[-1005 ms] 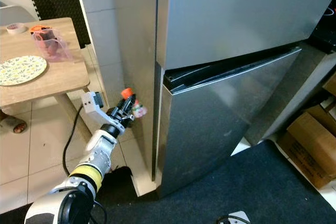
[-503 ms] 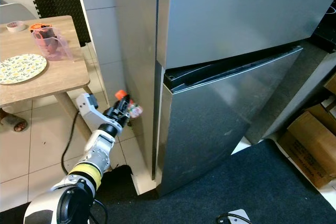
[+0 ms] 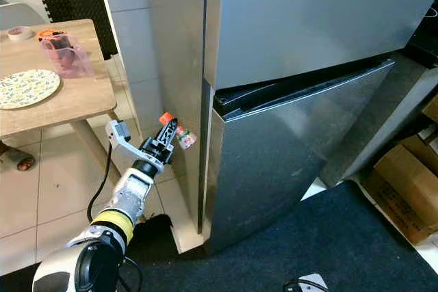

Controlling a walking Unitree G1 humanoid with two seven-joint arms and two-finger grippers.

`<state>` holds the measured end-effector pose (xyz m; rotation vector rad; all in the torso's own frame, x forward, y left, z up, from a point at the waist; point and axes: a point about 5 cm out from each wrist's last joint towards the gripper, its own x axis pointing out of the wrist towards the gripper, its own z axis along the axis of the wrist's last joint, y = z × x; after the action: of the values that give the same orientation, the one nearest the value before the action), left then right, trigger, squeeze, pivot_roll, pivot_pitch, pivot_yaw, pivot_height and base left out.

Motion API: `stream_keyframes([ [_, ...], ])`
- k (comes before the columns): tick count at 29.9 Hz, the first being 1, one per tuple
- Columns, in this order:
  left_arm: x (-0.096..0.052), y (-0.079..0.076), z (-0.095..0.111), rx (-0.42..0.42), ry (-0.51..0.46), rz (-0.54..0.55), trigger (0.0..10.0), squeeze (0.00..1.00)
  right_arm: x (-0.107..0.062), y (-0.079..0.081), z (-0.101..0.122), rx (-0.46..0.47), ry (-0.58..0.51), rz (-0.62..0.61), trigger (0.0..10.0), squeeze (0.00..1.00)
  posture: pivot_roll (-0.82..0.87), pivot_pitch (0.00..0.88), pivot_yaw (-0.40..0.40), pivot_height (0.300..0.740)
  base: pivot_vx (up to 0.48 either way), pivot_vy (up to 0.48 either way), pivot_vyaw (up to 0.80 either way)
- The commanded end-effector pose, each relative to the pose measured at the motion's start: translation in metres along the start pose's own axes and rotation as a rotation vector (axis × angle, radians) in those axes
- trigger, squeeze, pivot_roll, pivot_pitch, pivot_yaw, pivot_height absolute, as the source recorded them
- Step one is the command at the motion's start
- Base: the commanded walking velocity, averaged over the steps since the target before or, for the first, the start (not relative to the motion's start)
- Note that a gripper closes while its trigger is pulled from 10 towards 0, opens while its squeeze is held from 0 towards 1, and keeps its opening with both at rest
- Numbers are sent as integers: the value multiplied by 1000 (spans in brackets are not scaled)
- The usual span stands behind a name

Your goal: Restocking fridge

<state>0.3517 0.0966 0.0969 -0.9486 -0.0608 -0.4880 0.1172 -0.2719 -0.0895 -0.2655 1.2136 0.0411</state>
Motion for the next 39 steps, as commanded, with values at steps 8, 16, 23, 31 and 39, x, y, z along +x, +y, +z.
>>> stream_keyframes([
  [8,24,-18,16,-12,-119,23,10000,0,-4,-18,3,16,-60,-67,10000,0,-105,134,-20,740,0,0,0],
  [16,34,-29,2,-208,-94,-18,10000,0,-5,-26,20,57,-145,-102,10000,0,-148,135,4,740,0,0,0],
  [23,38,-40,-13,-287,-41,-64,10000,0,-5,-22,22,59,-157,-102,10000,0,-168,138,15,740,0,0,0],
  [31,28,-52,-56,-341,107,-88,10000,0,-3,-13,14,88,-151,-96,10000,0,-173,145,42,740,0,0,0],
  [39,20,-60,-77,-360,173,-120,10000,0,-2,-5,1,112,-120,-89,10000,0,-168,144,47,740,0,0,0],
])
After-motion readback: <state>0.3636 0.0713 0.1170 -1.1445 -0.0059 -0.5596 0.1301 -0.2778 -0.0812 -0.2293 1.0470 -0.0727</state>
